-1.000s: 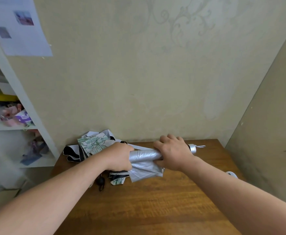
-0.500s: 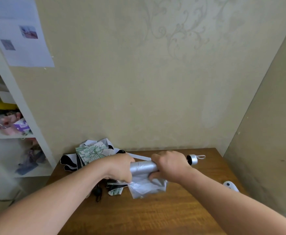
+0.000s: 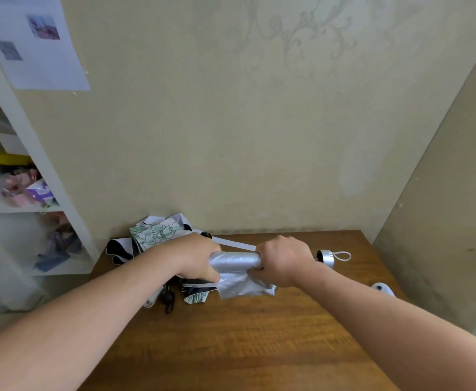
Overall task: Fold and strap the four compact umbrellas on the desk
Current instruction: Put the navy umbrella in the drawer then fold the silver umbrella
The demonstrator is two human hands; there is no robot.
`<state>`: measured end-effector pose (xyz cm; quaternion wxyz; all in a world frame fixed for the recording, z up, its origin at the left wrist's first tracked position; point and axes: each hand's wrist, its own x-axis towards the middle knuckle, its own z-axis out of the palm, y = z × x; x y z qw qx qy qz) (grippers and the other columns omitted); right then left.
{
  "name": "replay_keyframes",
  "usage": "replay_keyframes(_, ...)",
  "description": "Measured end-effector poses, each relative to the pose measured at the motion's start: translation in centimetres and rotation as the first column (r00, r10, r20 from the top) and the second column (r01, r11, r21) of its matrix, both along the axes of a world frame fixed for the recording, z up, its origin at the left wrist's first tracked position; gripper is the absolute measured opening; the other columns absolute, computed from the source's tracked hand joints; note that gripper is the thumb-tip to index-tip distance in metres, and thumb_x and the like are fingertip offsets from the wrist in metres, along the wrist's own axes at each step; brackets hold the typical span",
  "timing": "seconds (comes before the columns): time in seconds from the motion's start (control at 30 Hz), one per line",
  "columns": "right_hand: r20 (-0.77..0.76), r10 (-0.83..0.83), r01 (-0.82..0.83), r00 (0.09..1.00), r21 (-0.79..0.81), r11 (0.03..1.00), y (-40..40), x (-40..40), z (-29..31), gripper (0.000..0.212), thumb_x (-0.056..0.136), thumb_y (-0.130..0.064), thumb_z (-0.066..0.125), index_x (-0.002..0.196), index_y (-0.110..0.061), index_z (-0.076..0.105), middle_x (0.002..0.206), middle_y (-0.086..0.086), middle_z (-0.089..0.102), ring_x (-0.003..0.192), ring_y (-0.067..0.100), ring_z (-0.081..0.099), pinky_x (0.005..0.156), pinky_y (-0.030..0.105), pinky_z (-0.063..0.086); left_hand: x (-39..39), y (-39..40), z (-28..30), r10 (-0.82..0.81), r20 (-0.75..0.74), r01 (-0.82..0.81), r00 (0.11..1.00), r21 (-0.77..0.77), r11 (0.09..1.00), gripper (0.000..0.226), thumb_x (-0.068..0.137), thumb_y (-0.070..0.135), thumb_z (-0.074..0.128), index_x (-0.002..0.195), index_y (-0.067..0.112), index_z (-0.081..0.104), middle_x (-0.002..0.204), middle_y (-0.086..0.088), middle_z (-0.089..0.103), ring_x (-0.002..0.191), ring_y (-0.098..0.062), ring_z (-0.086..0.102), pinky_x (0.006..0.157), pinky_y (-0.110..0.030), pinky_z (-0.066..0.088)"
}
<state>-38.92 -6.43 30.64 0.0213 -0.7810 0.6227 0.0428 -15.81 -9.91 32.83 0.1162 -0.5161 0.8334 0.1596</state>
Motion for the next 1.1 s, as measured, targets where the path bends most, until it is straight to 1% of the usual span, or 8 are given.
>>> replay_keyframes(0.13, 0.046, -0.035, 0.03, 0.998, 0.111, 0.993, -0.4, 0.4, -0.1, 0.033, 0.078, -0.059, 0.063, 0.086, -0.027, 0.064, 0.081, -0.006, 0.066, 0.073, 0.019, 0.064, 0.064, 0.033, 0.055, 0.0, 0.5, 1.0, -0.084, 0.131, 0.103, 0.988, -0.14, 0.985, 0.044, 0.082, 0.06, 0.068, 0.113, 0.03, 0.06, 0.094, 0.008, 0.059, 0.091, -0.018, 0.06, 0.075, -0.035, 0.05)
replay_keyframes(0.23, 0.086, -0.06, 0.048, 0.994, 0.137, 0.989, -0.9, 0.7, 0.1, 0.034, 0.076, -0.06, 0.066, 0.082, -0.027, 0.062, 0.079, -0.006, 0.065, 0.073, 0.02, 0.064, 0.064, 0.033, 0.053, -1.0, 1.1, 1.2, -0.156, 0.067, 0.169, 0.985, -0.297, 0.94, 0.058, 0.076, 0.08, 0.06, 0.118, 0.041, 0.059, 0.104, 0.011, 0.059, 0.106, -0.019, 0.055, 0.084, -0.037, 0.043)
replay_keyframes(0.4, 0.17, -0.042, 0.001, 0.985, 0.235, 0.972, -1.3, 0.7, 1.0, 0.049, 0.071, -0.067, 0.076, 0.084, -0.022, 0.064, 0.082, -0.003, 0.069, 0.077, 0.021, 0.066, 0.067, 0.037, 0.053, -1.8, 1.2, -0.6, -0.205, 0.057, 0.209, 0.977, -0.436, 0.875, 0.046, 0.084, 0.074, 0.061, 0.104, 0.034, 0.052, 0.097, 0.007, 0.065, 0.098, -0.023, 0.063, 0.07, -0.035, 0.04)
replay_keyframes(0.6, 0.304, -0.04, -0.083, 0.952, 0.379, 0.922, -1.4, 0.0, 2.0, 0.048, 0.068, -0.06, 0.089, 0.094, -0.024, 0.07, 0.092, -0.004, 0.075, 0.085, 0.019, 0.071, 0.078, 0.04, 0.057, -2.0, 1.2, -0.5, -0.092, 0.078, 0.116, 0.993, -0.406, 0.906, 0.051, 0.074, 0.082, 0.059, 0.084, 0.033, 0.047, 0.086, 0.01, 0.06, 0.084, -0.021, 0.058, 0.063, -0.032, 0.036)
replay_keyframes(0.73, 0.345, -0.03, -0.103, 0.938, 0.36, 0.927, -1.5, -0.4, 2.0, 0.04, 0.07, -0.055, 0.089, 0.093, -0.03, 0.068, 0.089, -0.01, 0.072, 0.081, 0.012, 0.068, 0.07, 0.032, 0.054, -1.9, 0.8, 0.1, -0.055, 0.087, 0.085, 0.995, -0.383, 0.92, 0.057, 0.066, 0.085, 0.062, 0.083, 0.031, 0.053, 0.08, 0.012, 0.06, 0.081, -0.019, 0.061, 0.059, -0.029, 0.037)
replay_keyframes(0.9, 0.202, 0.156, -0.19, 0.967, 0.158, 0.969, -2.1, -1.3, 1.6, 0.037, 0.08, -0.053, 0.082, 0.084, -0.029, 0.055, 0.078, -0.012, 0.06, 0.076, 0.017, 0.057, 0.063, 0.033, 0.04, -1.6, 0.6, -0.4, -0.037, 0.039, 0.048, 0.999, -0.324, 0.945, 0.044, 0.071, 0.068, 0.068, 0.082, 0.028, 0.056, 0.077, 0.009, 0.059, 0.076, -0.016, 0.058, 0.055, -0.028, 0.038)
replay_keyframes(1.03, 0.061, 0.213, -0.216, 0.975, 0.046, 0.975, -2.7, -3.1, 0.1, 0.029, 0.09, -0.046, 0.071, 0.1, -0.025, 0.054, 0.092, -0.004, 0.065, 0.085, 0.025, 0.064, 0.071, 0.042, 0.054, -1.1, 0.5, -0.2, -0.002, -0.01, 0.0, 1.0, -0.244, 0.97, 0.036, 0.072, 0.05, 0.071, 0.072, 0.023, 0.047, 0.071, 0.005, 0.053, 0.065, -0.018, 0.05, 0.054, -0.029, 0.033)
replay_keyframes(1.1, 0.062, 0.206, -0.212, 0.976, 0.096, 0.973, -2.6, -3.3, 0.4, 0.027, 0.09, -0.041, 0.07, 0.104, -0.026, 0.053, 0.099, -0.002, 0.065, 0.094, 0.026, 0.064, 0.078, 0.044, 0.055, -1.2, 0.5, 0.0, 0.005, -0.022, -0.01, 1.0, -0.211, 0.977, 0.034, 0.072, 0.045, 0.07, 0.071, 0.02, 0.047, 0.069, 0.004, 0.05, 0.061, -0.018, 0.046, 0.053, -0.029, 0.032)
